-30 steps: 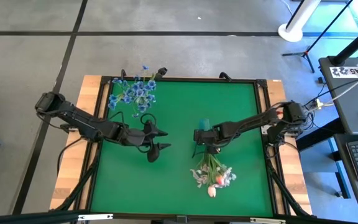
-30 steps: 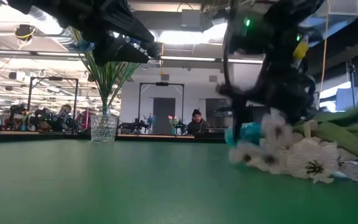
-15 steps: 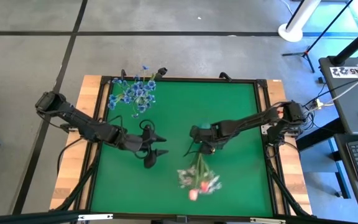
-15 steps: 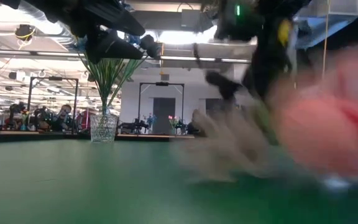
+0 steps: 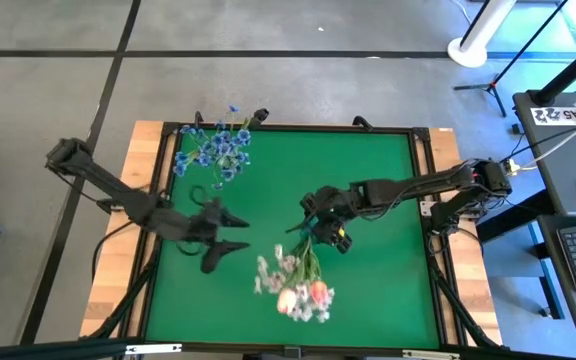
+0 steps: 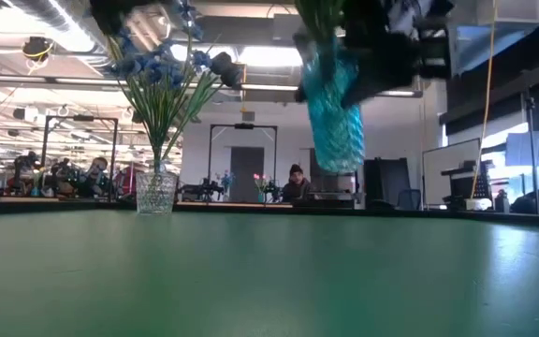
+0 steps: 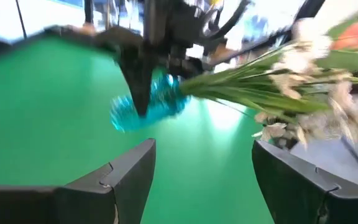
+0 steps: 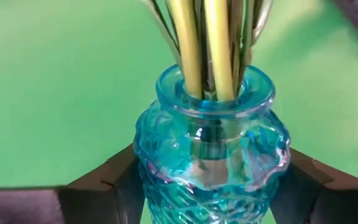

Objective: Sort flowers into vase by color
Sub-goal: Move the blue vase to the top middle of the table

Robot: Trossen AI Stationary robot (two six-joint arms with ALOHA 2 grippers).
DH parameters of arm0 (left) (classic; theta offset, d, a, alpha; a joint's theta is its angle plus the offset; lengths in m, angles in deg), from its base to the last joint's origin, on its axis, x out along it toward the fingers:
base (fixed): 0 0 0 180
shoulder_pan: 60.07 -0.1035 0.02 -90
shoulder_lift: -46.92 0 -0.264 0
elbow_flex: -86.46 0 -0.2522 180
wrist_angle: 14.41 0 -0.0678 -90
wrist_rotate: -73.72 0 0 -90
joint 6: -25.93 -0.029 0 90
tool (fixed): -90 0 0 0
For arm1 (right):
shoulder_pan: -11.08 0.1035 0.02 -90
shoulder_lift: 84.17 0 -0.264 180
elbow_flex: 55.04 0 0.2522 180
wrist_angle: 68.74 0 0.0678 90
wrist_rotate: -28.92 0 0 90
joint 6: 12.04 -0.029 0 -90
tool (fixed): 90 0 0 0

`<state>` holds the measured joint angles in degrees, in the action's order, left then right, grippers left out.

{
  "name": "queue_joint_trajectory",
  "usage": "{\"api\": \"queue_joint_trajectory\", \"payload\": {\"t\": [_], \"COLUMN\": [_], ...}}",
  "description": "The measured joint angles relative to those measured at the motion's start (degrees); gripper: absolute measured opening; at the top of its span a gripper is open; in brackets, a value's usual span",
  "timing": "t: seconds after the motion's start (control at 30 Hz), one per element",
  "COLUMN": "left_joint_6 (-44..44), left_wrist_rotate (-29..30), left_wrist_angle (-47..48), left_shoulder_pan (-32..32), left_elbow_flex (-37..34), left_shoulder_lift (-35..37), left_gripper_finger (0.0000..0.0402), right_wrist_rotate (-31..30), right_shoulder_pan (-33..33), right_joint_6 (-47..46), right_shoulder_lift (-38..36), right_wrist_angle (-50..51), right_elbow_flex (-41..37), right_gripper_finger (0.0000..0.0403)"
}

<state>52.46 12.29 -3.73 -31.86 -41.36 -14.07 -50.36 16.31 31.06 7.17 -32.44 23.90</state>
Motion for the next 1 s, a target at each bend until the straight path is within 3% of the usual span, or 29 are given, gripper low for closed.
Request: {"api": "queue_joint_trajectory", "payload": {"t": [0.23,0.37,0.47,0.6,0.7,0.83,0.93,1.0], "left_joint_6": [-7.1,-9.0,-9.1,-8.8,-7.2,0.5,4.4,5.6], "left_wrist_rotate": [11.6,12.5,12.5,13.8,20.3,28.1,26.2,21.3], "left_wrist_angle": [3.6,4.1,4.2,6.8,12.6,21.9,21.8,19.4], "left_shoulder_pan": [6.9,9.1,9.9,10.1,9.6,7.1,3.5,0.3], "left_elbow_flex": [0.0,0.0,0.0,0.0,0.0,-0.6,-2.9,-4.9], "left_shoulder_lift": [14.2,17.1,17.4,17.0,16.1,14.9,14.4,13.9], "left_gripper_finger": [0.0259,0.0259,0.0259,0.0259,0.0259,0.0259,0.0259,0.0259], "right_wrist_rotate": [12.6,18.8,20.9,19.6,15.7,8.1,7.4,7.6], "right_shoulder_pan": [-4.4,-7.6,-10.4,-14.3,-17.9,-23.1,-26.9,-28.8], "right_joint_6": [-10.0,-14.6,-19.5,-24.5,-28.1,-33.7,-38.2,-39.9], "right_shoulder_lift": [-1.1,-1.3,-1.3,-1.3,-1.3,-1.1,-1.1,-1.1], "right_wrist_angle": [-11.2,-22.0,-35.6,-54.7,-66.4,-70.9,-70.6,-71.1], "right_elbow_flex": [0.0,-1.4,-6.7,-15.7,-21.8,-26.8,-28.1,-28.3], "right_gripper_finger": [0.0248,0.0248,0.0248,0.0248,0.0248,0.0248,0.0248,0.0248]}}
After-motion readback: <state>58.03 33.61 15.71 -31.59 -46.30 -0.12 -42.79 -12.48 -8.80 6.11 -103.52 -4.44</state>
